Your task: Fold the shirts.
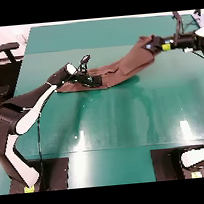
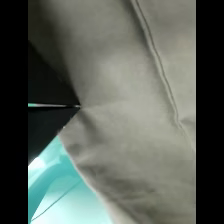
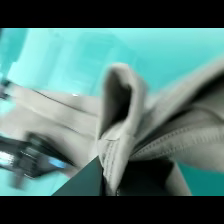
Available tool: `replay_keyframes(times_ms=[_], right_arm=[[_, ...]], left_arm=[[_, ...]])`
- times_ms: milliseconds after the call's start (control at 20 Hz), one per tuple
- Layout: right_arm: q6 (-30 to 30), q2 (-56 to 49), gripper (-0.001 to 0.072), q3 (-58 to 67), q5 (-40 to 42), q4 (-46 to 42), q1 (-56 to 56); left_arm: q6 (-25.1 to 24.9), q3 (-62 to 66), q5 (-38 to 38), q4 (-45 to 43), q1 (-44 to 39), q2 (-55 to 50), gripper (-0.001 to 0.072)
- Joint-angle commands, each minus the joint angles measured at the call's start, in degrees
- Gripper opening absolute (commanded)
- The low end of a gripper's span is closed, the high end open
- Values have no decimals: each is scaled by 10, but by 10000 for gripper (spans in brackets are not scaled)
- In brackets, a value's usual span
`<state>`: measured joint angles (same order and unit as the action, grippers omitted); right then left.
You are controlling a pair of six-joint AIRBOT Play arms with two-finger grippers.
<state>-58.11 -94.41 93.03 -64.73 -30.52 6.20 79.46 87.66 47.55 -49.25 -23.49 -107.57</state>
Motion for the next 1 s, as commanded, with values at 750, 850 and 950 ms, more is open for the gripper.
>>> replay_keyframes(times_ms=[750,850,950], right_arm=[[-145,-77,18,80,204,-40,-327],[-149,-76,18,80,200,-40,-313],[-150,-75,17,80,196,-40,-298]], left_arm=[[-4,0,62,-20,10,0,19],[-5,0,75,-18,27,7,19],[-24,0,80,-18,49,27,20]])
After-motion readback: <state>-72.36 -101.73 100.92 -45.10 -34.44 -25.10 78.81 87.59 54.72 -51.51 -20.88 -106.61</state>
